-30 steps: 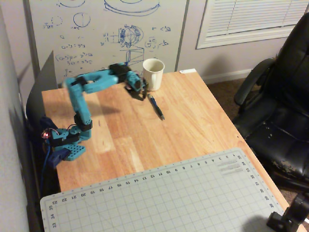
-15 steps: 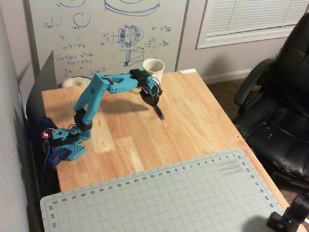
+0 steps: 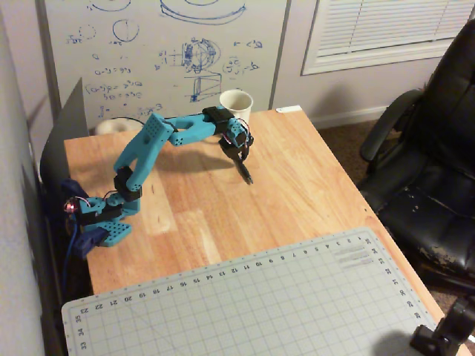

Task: Touch the pen.

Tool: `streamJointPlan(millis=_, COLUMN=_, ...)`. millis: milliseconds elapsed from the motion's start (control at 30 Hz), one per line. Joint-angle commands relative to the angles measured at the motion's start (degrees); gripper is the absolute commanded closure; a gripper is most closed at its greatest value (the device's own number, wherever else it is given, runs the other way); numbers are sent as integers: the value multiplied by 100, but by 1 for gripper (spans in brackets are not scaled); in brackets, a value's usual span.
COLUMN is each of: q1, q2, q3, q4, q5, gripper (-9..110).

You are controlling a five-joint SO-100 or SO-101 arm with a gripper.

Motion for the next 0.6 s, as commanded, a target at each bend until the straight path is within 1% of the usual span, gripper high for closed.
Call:
streamJointPlan(millis=0, q1=18, q2=114, q3=-536, q4=-132, q5=-44, gripper=101)
streamJointPlan(millis=567, q1=26, q2=-176, q3=-536, q4=-132, q5=18, gripper=101)
